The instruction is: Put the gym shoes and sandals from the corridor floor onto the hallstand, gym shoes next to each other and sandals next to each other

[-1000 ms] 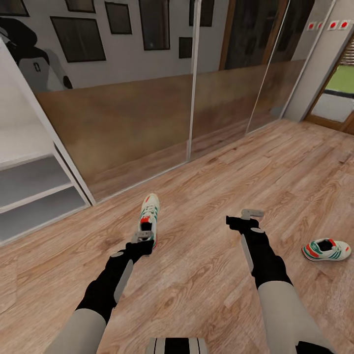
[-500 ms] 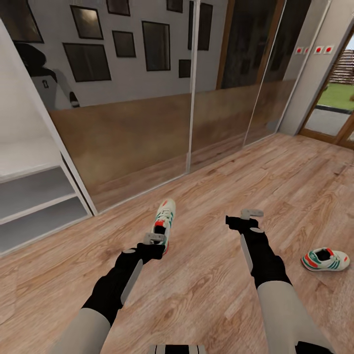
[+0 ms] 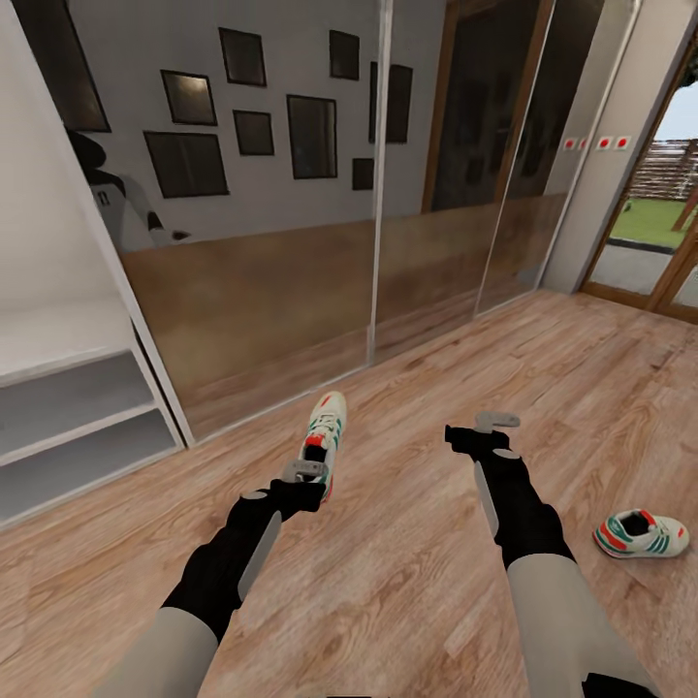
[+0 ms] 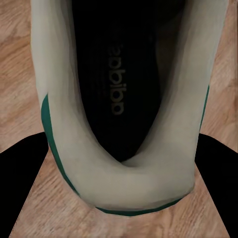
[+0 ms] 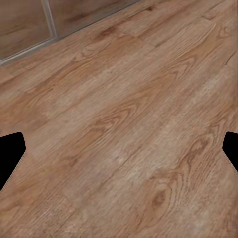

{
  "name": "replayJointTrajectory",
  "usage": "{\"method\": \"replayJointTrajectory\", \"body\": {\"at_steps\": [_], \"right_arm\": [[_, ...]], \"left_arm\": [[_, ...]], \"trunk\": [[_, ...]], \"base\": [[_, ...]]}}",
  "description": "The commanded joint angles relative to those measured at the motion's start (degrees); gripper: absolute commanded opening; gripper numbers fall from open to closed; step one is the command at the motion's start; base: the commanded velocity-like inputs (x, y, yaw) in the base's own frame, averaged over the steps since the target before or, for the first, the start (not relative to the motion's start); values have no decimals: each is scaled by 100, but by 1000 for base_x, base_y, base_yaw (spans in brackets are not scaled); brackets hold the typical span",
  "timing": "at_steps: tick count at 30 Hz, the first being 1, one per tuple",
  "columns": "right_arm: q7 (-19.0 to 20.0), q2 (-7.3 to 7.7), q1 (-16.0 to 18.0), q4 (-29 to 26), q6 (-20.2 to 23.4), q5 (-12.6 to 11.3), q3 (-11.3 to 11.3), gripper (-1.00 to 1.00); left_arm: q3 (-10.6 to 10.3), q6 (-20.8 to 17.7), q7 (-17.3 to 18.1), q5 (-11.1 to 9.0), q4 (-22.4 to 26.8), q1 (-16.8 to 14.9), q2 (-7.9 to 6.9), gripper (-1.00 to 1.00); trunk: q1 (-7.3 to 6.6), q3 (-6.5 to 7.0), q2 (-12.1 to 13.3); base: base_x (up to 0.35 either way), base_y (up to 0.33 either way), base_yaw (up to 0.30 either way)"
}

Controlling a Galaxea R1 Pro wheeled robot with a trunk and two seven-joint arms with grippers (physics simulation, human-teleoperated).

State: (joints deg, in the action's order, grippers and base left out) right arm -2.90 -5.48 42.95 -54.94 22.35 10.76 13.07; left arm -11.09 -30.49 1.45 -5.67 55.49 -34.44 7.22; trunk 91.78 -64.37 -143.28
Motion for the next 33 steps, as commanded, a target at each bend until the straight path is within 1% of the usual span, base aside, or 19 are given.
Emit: {"method": "replayJointTrajectory", "body": {"at_steps": [1, 2, 11, 15, 21, 29, 33], "right_arm": [[7, -5, 3, -8, 32, 49, 12, 100], [8, -3, 3, -8, 32, 49, 13, 100], [9, 0, 3, -8, 32, 49, 20, 100], [7, 3, 3, -8, 32, 49, 20, 100], [9, 3, 3, -7, 32, 49, 21, 100], [9, 3, 3, -8, 32, 49, 21, 100], [9, 3, 3, -8, 32, 49, 21, 100]], "left_arm": [[0, -31, -13, -56, 6, -2, -1, -100], [1, -31, -13, -56, 6, -2, -1, -100], [-4, -28, -13, -48, 14, -2, -1, -100], [-3, -28, -13, -48, 13, -2, -1, -100], [-2, -28, -13, -54, 7, -2, -1, -100], [-6, -28, -13, -57, 6, -2, -1, -100], [-5, -28, -13, -50, 11, -2, -1, -100]], "trunk": [[-3, 27, 0], [-6, 59, 1], [-6, 145, 1], [-6, 180, 1], [-6, 193, 1], [-6, 227, 1], [-6, 246, 1]], "base": [[0, 0, 0], [0, 0, 0], [25, 0, 0], [283, 0, 0], [338, 0, -13], [339, 0, -200], [124, 0, -232]]}}
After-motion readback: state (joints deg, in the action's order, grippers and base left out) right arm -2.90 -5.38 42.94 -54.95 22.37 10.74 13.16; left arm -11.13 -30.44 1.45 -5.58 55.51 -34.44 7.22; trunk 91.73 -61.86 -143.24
